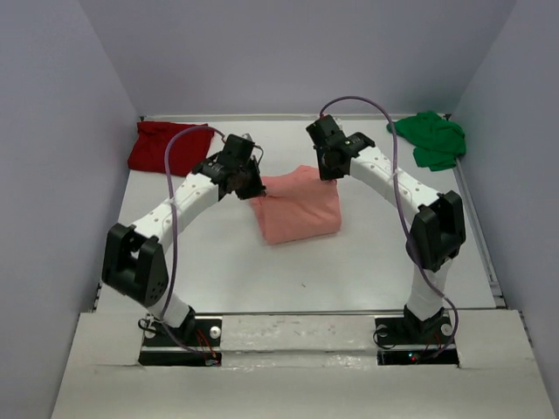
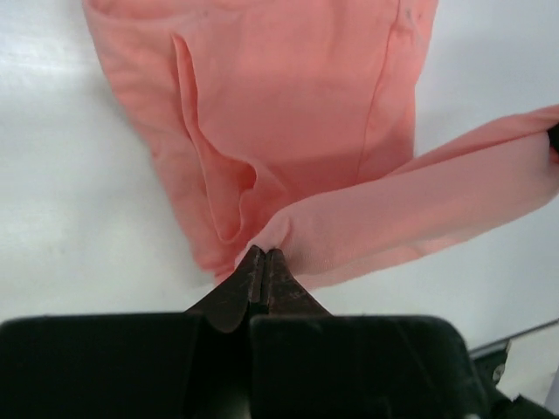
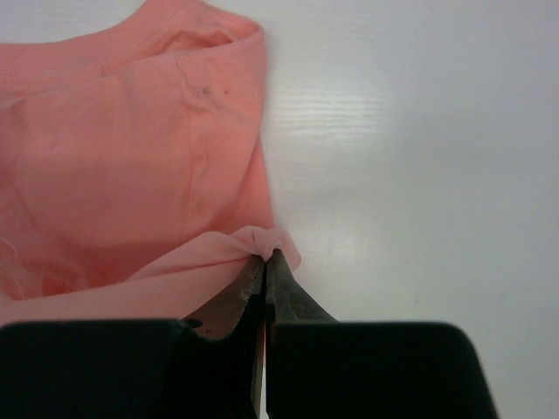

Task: Fold and stack the t-shirts
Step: Fold the long partially folded tshirt into a neat square

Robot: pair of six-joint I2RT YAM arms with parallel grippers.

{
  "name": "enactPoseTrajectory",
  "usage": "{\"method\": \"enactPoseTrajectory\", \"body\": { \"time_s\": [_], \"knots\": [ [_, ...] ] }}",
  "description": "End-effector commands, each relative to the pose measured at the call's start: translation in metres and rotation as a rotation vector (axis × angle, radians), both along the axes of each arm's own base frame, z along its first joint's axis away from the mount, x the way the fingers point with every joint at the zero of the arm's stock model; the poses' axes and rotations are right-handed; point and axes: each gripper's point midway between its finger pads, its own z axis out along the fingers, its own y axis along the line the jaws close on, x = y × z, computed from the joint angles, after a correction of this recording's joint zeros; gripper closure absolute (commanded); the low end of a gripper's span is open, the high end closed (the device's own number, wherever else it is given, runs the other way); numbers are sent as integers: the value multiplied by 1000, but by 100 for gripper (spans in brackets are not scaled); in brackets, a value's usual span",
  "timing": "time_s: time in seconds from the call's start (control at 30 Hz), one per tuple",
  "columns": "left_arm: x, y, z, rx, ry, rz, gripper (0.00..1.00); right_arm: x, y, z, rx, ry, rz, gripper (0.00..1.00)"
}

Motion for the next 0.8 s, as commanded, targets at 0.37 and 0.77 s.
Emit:
{"method": "enactPoseTrajectory", "body": {
  "time_s": [0.37, 0.77],
  "knots": [
    [75, 6, -68, 37, 77, -74, 100, 102, 26, -76, 94, 76, 240, 100],
    [99, 24, -30, 91, -51, -11, 100, 123, 27, -25, -61, -27, 217, 100]
  ]
}}
